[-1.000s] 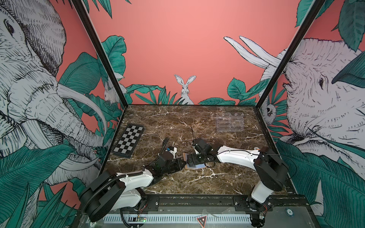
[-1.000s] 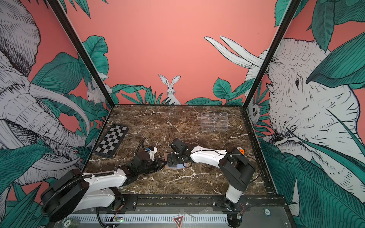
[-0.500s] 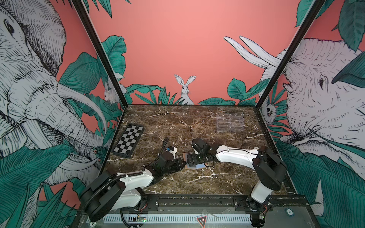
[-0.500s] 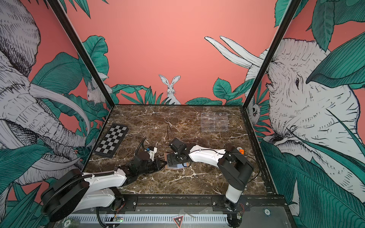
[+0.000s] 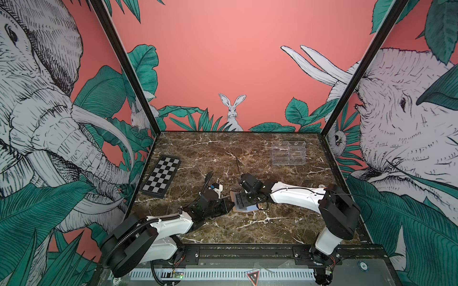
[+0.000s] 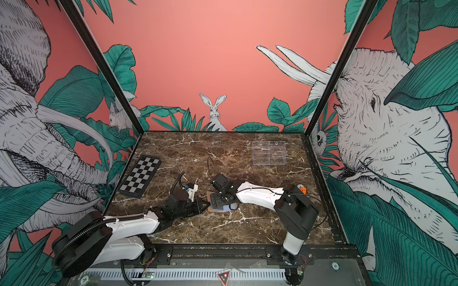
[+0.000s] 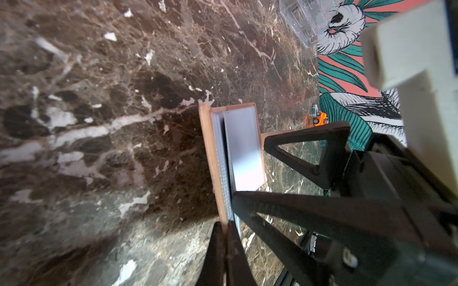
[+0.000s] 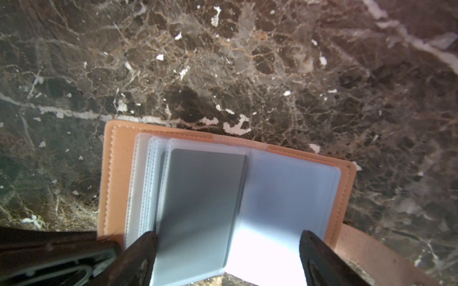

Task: Take the credit cards out of the card holder
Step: Flip over the card slot in the card holder.

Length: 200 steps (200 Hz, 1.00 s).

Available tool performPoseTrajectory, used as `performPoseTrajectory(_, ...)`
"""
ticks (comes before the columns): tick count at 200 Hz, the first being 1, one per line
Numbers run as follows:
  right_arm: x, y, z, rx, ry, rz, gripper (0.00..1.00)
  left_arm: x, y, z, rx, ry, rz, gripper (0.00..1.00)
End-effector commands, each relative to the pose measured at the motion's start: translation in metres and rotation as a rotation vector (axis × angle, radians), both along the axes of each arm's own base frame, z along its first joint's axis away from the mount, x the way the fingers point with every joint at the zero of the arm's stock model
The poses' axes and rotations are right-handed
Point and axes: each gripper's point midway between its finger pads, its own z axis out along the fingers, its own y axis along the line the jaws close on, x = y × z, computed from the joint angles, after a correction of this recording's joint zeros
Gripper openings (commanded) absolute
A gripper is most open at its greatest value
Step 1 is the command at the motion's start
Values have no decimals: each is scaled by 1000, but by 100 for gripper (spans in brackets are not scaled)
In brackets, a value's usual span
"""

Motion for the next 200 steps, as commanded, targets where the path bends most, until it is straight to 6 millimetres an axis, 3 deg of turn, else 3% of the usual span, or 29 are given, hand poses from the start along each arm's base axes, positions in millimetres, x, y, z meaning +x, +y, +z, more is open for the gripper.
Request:
performPoseTrajectory(1,5,-31,-3,-130,-30,-37,87,3,-3,7,4,-25,-8,0)
performPoseTrajectory(72,7,-49,8,-112,-54,-72,87,2,0,2,22,-9,-2,0)
performPoseTrajectory(114,7,-45,3,-68,-29,-71,87,2,0,2,24,-11,-3,0)
performPoseTrajectory(147,7,-58,-4,-98,-19,-98,87,1,1,-1,35,-4,-2,0)
performPoseTrajectory(151,8,-59,6,-75,-38,-104,87,1,2,-2,38,-5,-2,0)
performPoseTrajectory(200,9,-70,20,46,-45,-138,89,4,7,-9,122,-5,0,0)
